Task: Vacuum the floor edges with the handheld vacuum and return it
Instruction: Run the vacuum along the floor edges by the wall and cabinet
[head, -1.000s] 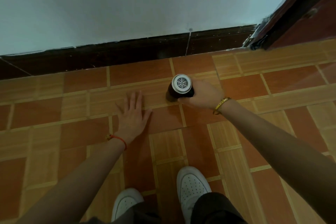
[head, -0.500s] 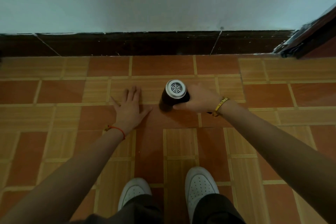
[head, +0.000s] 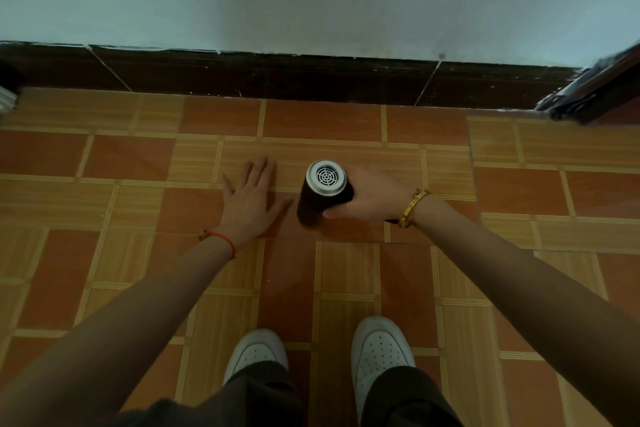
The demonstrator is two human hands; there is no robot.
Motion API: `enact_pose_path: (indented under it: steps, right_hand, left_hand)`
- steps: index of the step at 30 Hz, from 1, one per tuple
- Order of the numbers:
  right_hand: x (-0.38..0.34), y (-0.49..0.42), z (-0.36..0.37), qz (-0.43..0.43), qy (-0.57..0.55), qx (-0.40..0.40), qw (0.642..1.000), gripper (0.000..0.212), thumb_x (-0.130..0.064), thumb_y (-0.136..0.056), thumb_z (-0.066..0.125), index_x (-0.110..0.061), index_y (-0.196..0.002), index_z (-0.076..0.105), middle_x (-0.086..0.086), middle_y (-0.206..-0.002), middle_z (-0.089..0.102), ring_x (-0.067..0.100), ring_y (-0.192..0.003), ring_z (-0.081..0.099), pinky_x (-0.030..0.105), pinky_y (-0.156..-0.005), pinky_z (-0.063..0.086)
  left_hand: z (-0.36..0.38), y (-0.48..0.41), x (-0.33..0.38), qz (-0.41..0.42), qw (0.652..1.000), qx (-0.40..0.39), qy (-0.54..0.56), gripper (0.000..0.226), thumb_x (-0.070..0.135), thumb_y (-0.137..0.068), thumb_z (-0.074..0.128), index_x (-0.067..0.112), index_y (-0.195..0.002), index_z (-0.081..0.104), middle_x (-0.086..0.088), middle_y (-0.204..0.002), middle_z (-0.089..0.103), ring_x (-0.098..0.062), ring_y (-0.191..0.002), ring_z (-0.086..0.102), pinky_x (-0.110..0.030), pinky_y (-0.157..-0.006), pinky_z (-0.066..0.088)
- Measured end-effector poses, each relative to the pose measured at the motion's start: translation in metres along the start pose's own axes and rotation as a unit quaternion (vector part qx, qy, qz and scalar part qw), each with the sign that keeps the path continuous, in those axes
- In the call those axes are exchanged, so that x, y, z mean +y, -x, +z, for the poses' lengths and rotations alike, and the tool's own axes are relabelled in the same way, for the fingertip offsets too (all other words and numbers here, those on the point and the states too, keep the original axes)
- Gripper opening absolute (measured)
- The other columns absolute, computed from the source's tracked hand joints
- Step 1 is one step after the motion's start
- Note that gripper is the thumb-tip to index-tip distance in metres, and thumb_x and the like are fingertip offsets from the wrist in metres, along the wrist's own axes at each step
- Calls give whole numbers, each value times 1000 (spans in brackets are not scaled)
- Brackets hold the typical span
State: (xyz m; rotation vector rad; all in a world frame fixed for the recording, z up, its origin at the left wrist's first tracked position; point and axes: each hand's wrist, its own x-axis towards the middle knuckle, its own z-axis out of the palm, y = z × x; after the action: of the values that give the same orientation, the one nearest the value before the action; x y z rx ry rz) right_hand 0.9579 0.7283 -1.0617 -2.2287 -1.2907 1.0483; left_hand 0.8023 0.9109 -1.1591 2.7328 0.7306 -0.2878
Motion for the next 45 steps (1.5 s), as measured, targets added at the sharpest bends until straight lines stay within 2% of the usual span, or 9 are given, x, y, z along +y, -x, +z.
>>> enact_pose_path:
  steps: [4,7,10,28,31,33,37,41,45]
  right_hand:
    - [-12,-2,1,-22,12,-43,999,54,-38,-80,74,-23,-128,53,0,-120,66,19,-107,60,33,-91,49]
    - [-21,-6,3,2,-9,-104,995,52,-36,-82,74,-21,-127,51,8,-105,71,30,-85,69,46,-78,58]
    - [-28,-9,7,10,-53,-175,983,44,-29,-84,73,-19,-121,51,8,-76,68,22,-47,57,37,-52,52]
    - [-75,-42,49,-25,17,-285,958,38,-36,-81,74,-9,-105,62,22,-79,71,19,-47,58,27,-47,49]
    - [-78,-48,53,-27,-11,-235,972,44,-37,-81,75,-18,-116,56,17,-93,72,33,-72,69,45,-70,60]
    - [-84,-54,55,-50,-11,-188,981,49,-38,-80,75,-32,-120,48,4,-92,71,33,-76,71,51,-72,60]
    - [-96,-65,62,-85,-2,-173,981,47,-41,-79,74,-47,-113,42,-8,-93,68,25,-75,71,47,-70,60]
    - [-102,-75,78,-101,10,-63,993,54,-43,-80,72,-30,-128,53,-5,-116,67,21,-108,61,35,-89,50]
    - [-112,-89,84,-106,-19,-1,994,55,-38,-81,73,-26,-130,54,-3,-121,67,19,-114,59,28,-89,46]
  left_hand:
    - [0,12,-11,-2,1000,22,16,77,62,-98,36,25,-159,7,1,-168,3,-25,-154,-2,-66,-118,0]
    - [-1,21,-23,-17,999,25,20,72,58,-100,34,26,-159,7,2,-168,-1,-24,-154,-6,-64,-119,-2]
    - [-2,36,-38,-39,999,18,25,71,57,-101,33,28,-159,4,3,-168,-4,-22,-154,-9,-62,-119,-5]
    - [4,112,-91,-139,989,27,53,70,53,-101,31,27,-159,1,3,-168,-4,-23,-153,-10,-62,-119,-6]
    - [5,120,-93,-139,989,31,49,70,54,-101,30,27,-159,1,2,-168,-3,-23,-153,-10,-61,-118,-7]
    - [5,125,-96,-143,988,31,55,69,52,-101,31,28,-159,1,3,-168,-4,-22,-153,-11,-62,-119,-6]
    - [3,134,-103,-171,983,23,62,69,50,-101,34,27,-159,3,4,-168,-5,-22,-153,-11,-62,-119,-8]
    - [1,144,-109,-187,980,13,66,70,49,-101,36,25,-159,4,4,-168,-4,-25,-154,-8,-65,-118,-7]
    - [1,152,-112,-203,977,-2,68,72,47,-101,38,25,-159,1,3,-168,-4,-26,-154,-7,-66,-117,-6]
